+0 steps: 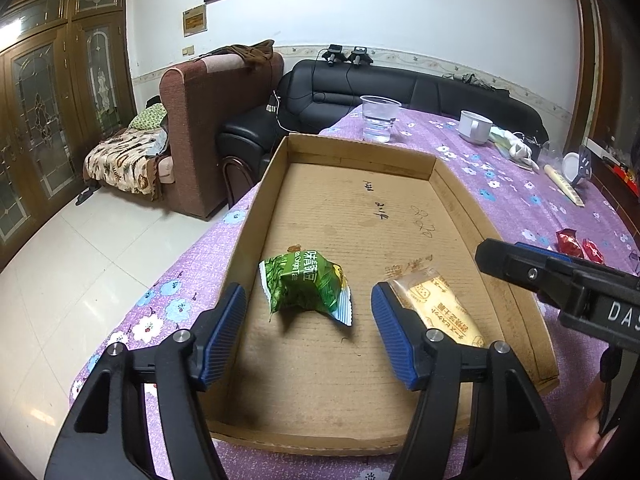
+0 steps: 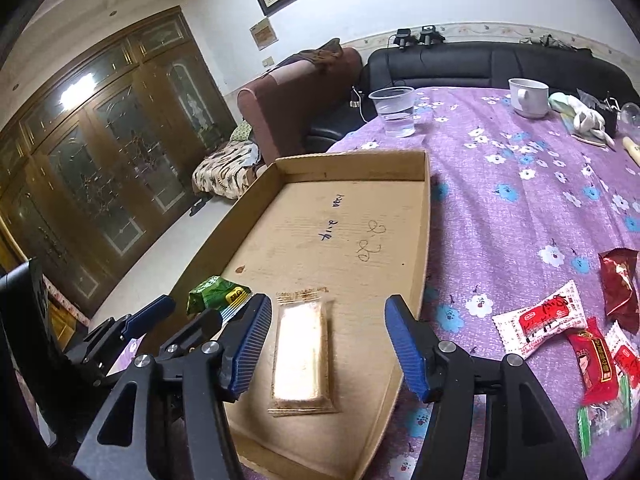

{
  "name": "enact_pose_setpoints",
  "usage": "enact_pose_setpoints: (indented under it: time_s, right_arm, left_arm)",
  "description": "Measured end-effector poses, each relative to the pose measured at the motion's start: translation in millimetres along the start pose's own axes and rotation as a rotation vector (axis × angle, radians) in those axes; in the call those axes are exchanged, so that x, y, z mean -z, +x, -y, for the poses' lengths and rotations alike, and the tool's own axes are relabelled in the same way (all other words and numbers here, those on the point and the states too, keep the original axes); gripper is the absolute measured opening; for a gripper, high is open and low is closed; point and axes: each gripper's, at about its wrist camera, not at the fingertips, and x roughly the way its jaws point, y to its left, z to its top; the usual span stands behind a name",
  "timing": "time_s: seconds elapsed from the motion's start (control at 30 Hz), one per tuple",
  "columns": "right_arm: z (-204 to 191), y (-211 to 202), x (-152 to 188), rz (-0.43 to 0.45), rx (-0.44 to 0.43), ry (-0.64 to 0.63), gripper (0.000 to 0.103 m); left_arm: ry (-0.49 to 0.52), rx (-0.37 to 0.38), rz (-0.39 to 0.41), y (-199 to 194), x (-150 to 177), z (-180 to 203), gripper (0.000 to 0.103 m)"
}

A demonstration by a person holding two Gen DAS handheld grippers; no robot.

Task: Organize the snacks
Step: 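Move both tools back to the snack pile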

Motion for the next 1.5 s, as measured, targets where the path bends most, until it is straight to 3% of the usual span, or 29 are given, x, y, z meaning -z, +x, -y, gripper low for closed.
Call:
enact_pose_setpoints:
  time_s: [0.7,0.87,1.07,1.3,1.5]
  right_arm:
    - [7,-10,-7,0.047,0.038,0.022,0.061]
    - [18,-25,-11,0.035,0.021,0.081,0.061]
    - [22,-60,-5,0.035,0.024,0.056,0.061]
    - [77,-112,6,0.088,0.079,0.119,0.062]
    - [128,-133,19,0.093,0.101,0.216,0.064]
  left_arm:
    - [-0.018,0.044,0.042,-8,2,-5,0.065]
    - [-0.022,0.053,0.047,-8,2,-6,0.065]
    - [-0.018,0.056,0.047,-9,2,-5,0.065]
    - [0.022,0.05,0.048,-11,4,3,0.065]
    - [0.047,0.034,0.04,-9,3,8,0.065]
